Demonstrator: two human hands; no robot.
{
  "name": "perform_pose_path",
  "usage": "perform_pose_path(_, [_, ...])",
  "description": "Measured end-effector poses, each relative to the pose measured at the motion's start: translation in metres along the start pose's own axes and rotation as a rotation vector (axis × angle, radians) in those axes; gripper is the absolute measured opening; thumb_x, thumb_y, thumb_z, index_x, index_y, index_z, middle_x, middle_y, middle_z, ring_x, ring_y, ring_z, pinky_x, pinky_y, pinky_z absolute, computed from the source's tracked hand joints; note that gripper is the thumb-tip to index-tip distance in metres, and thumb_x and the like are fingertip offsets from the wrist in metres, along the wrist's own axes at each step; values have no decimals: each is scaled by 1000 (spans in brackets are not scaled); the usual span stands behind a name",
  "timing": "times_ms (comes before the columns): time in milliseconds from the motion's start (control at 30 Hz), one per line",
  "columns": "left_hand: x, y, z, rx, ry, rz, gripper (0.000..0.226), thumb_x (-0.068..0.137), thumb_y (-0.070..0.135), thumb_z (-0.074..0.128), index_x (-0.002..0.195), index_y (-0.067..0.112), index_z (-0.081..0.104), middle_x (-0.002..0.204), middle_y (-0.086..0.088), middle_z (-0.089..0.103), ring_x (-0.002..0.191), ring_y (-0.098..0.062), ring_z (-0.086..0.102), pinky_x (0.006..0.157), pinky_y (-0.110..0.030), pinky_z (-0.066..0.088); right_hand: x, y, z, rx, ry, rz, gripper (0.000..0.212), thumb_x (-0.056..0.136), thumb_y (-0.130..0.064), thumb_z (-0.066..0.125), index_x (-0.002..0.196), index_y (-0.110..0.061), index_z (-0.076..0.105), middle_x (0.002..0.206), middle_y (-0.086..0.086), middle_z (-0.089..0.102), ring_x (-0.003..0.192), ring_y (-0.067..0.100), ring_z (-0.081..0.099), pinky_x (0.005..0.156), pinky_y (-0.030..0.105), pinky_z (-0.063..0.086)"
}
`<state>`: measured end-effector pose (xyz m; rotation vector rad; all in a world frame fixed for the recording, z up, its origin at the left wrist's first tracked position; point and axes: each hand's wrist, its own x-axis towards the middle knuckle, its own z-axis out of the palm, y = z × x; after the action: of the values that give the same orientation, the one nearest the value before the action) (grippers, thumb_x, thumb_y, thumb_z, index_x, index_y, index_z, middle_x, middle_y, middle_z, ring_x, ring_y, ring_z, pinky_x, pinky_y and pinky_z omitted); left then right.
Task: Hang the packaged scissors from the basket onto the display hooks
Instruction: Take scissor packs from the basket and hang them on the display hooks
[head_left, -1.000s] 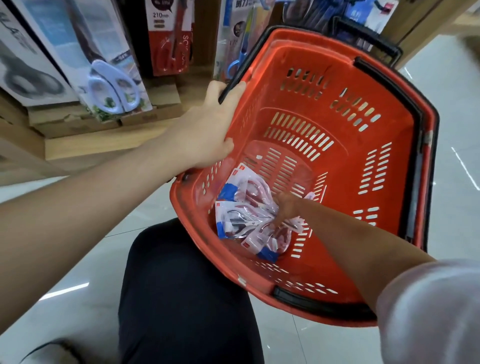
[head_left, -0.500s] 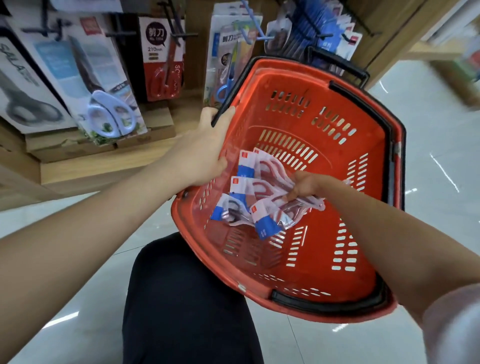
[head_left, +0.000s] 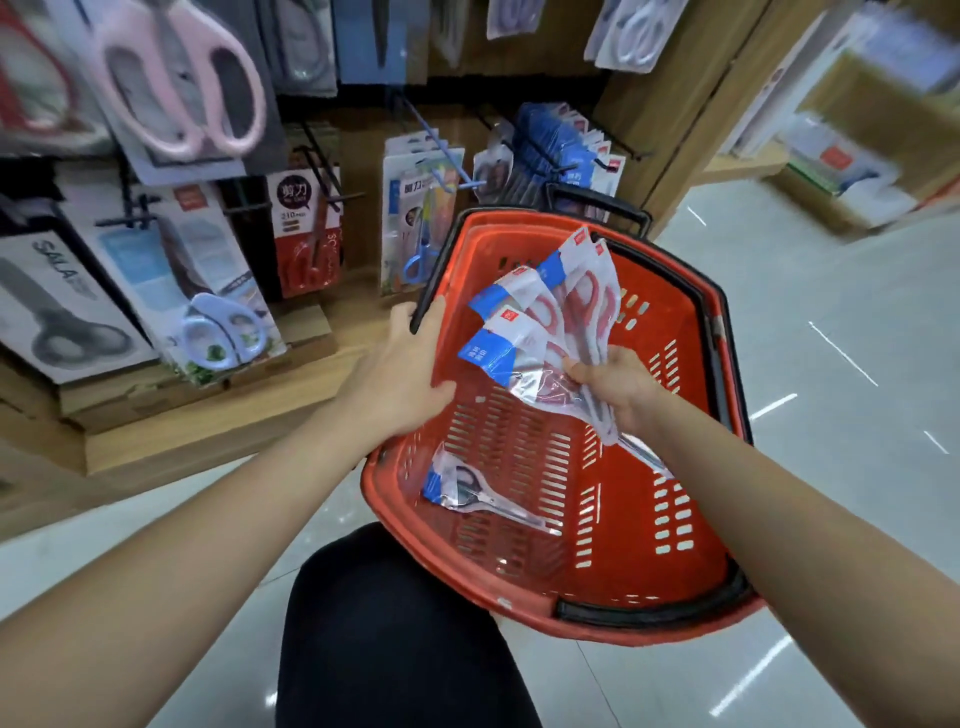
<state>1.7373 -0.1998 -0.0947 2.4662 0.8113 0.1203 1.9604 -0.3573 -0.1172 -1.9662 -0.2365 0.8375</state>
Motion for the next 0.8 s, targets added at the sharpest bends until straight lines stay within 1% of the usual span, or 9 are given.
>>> perform_pose_path(133, [-3,3,-4,-1,128,14,84,92,54,65,161,24,27,169,-14,16,150,-36,22,119,-48,27,-40,5,10,317,-5,-2,27,98,-11,69,124,-4,66,102,11,76,81,20,77,64,32,60])
perform_pose_path(200, [-8,7,-8,-45,217,19,85,86,71,54,155,24,42,165,-10,34,147,-31,28,117,-48,28,-51,3,20,475,-5,-14,28,98,-8,68,125,-4,66,97,9,76,75,16,76,62,29,59])
perform_pose_path(267, [-14,13,-10,-212,261,28,88,78,80,49,150,29,51,151,-1,54,136,-24,44,109,-43,37,-65,-2,33,616,-65,-35,28,99,-5,64,127,-5,66,109,13,77,92,23,77,73,37,63])
perform_pose_path(367, [-22,27,-18,-679,213,21,72,79,60,75,142,31,56,132,15,68,121,-2,61,101,-33,48,-83,-15,56,754,-178,-96,32,101,-3,59,133,-6,63,127,21,70,115,38,70,95,58,57])
perform_pose_path(433, [-24,35,-24,-847,247,32,52,84,26,85,130,27,61,118,15,72,107,8,65,91,-22,50,-96,-25,72,807,-250,-139,33,102,-1,55,134,-6,62,128,22,69,118,41,68,95,61,56])
perform_pose_path(500, [-24,34,-34,-920,318,35,46,86,5,81,122,26,62,112,11,74,101,3,69,88,-21,51,-108,-37,85,802,-288,-190,34,102,-2,55,134,-6,61,128,22,69,118,41,67,98,59,55])
perform_pose_path(600, [-25,22,-57,-1044,379,14,43,86,3,78,124,20,66,115,-1,77,105,-21,73,92,-43,57,-119,-52,98,737,-339,-282,36,102,-7,54,138,-6,59,130,21,69,122,39,66,101,49,56])
perform_pose_path(700, [-35,8,-84,-1101,460,-2,34,90,-3,74,121,11,67,105,-4,79,89,-16,75,78,-32,59,-128,-69,109,633,-418,-374,40,103,-14,57,142,-9,55,135,17,67,127,36,63,108,51,50])
perform_pose_path(800, [-47,-4,-108,-1143,515,-31,31,91,2,75,120,9,70,107,-6,79,96,-22,77,86,-38,63,-138,-86,125,500,-435,-454,46,94,-14,66,139,-11,58,132,13,70,124,31,66,109,50,49])
